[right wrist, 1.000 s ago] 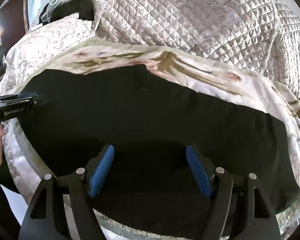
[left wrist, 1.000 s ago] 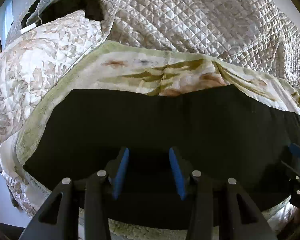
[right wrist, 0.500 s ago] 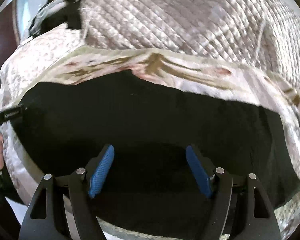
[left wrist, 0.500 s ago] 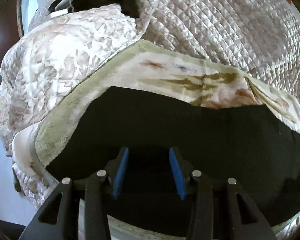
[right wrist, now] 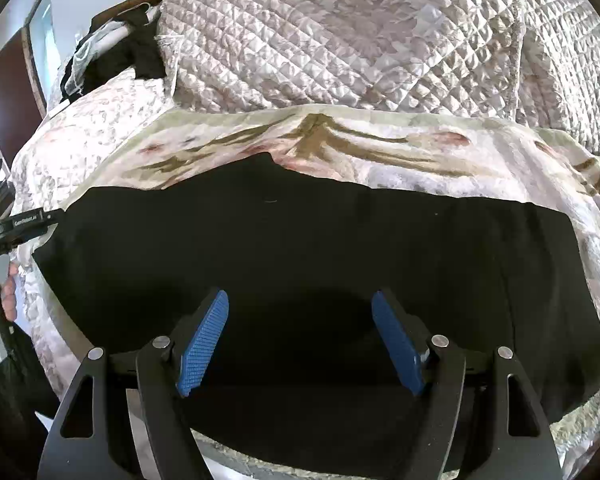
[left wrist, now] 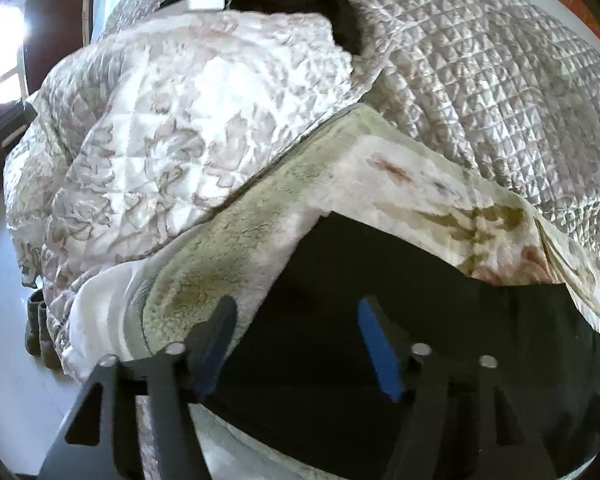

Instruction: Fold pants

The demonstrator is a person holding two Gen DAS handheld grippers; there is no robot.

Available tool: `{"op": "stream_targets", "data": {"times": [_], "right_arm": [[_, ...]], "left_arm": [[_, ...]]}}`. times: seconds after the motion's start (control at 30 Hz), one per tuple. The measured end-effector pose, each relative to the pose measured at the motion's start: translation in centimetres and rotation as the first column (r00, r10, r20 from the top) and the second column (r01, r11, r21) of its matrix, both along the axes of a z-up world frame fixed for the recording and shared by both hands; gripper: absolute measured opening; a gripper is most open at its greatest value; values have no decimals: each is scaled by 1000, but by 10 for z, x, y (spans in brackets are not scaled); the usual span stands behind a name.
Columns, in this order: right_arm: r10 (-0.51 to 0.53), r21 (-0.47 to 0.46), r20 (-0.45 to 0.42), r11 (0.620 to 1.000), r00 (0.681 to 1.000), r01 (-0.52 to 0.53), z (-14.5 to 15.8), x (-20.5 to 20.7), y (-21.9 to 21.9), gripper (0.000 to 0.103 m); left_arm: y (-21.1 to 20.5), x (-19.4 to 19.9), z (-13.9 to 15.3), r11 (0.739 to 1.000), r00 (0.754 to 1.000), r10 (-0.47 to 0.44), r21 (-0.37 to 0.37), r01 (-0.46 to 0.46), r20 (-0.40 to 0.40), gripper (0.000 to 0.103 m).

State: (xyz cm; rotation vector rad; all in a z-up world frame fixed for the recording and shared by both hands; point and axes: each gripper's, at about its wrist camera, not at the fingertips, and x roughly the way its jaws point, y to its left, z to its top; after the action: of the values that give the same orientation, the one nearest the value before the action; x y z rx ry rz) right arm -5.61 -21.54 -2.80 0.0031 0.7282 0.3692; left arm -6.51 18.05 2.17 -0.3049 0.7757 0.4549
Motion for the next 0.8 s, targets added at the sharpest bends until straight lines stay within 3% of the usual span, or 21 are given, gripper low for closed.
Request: {"op": "stream_targets", "data": {"times": [0.13,0.37,0.43,0.5,0.53,0.6,0.7,0.8], "right_arm": [[6,5,-6,1000,1000,-6,-1,1,1,74],[18,13,-9,1000,1000,-18,-2,3,3,74],[22,17,-9,1000,1000,-21,-2,4,3,74],[21,17,-10,1000,1000,-21,-2,4,3,74],[22,17,-10,1000,1000,-22,-2,4,3,74],[23,18,-9,1000,1000,-22,-2,4,3,74],[23,27,-9,999,1000,-23,0,3,2,74],[15,51,-6,999,1000,-15,3,2,0,74]], "left_arm": [[7,6,-15,999,999,-4,-34,3,-40,70],[-1,14,-20,999,998,-9,49,12,-58,73],[-4,15,-19,998,998,-25,53,28,-61,63],[-12,18,-17,996,997,-60,59,64,-58,38],[-16,19,-16,995,995,-73,68,77,-60,32],[-22,21,-14,993,994,-97,66,100,-53,8],[-21,20,-11,994,994,-109,-6,109,-14,8],[-20,13,-2,979,986,-146,-132,156,81,8]]}}
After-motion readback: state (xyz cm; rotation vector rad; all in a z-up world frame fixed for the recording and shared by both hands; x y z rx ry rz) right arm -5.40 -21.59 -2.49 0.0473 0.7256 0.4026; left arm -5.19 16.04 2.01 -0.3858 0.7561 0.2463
